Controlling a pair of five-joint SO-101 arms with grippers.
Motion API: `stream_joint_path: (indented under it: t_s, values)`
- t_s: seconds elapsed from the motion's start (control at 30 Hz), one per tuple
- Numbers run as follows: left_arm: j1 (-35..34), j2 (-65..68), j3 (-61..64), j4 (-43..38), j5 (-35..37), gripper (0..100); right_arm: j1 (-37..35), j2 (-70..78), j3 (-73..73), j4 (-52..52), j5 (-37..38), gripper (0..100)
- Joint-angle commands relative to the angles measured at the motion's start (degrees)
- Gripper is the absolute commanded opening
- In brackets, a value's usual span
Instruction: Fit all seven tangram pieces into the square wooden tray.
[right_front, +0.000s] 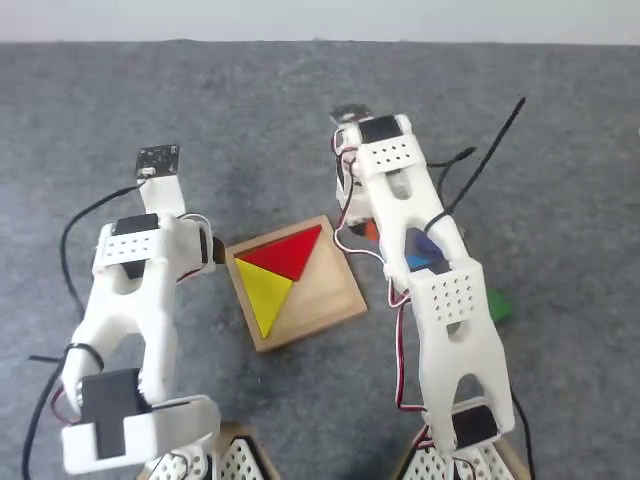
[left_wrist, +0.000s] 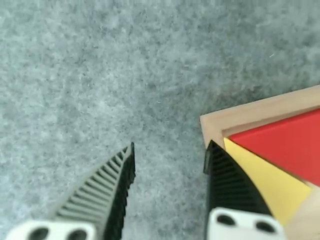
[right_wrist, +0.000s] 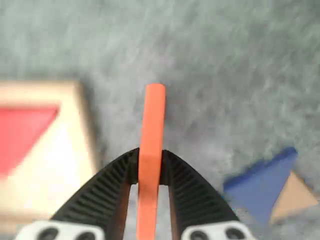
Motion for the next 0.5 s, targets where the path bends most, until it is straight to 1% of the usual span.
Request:
stream_joint_path:
  t_s: [0.0,0.1,0.17,0.23,0.33,0.47]
  values:
    - [-0.26,-2.55,-0.31,-1.05,0.35,22,-5.14,-10.07,-1.85,2.86,2.73,0.7]
    - [-0.26,-2.55,-0.31,-0.79,0.35,22,-10.95,-14.37,3.16,2.77,2.55,0.7]
    - [-0.26,-2.55,-0.31,-0.7,0.35,22,-13.32,-15.43,7.47,2.15,2.46,0.7]
    - [-0.18,-2.55,-0.31,-0.7,0.35,22,-13.05,-15.25,11.08,-1.1,1.32,0.7]
    - [0.09,-2.55,-0.31,-0.62,0.35,22,-9.89,-14.46,14.51,-5.05,-0.53,0.7]
    - [0.09,-2.55,-0.57,-0.7,0.35,22,-9.27,-12.79,16.62,-6.11,-2.29,0.7]
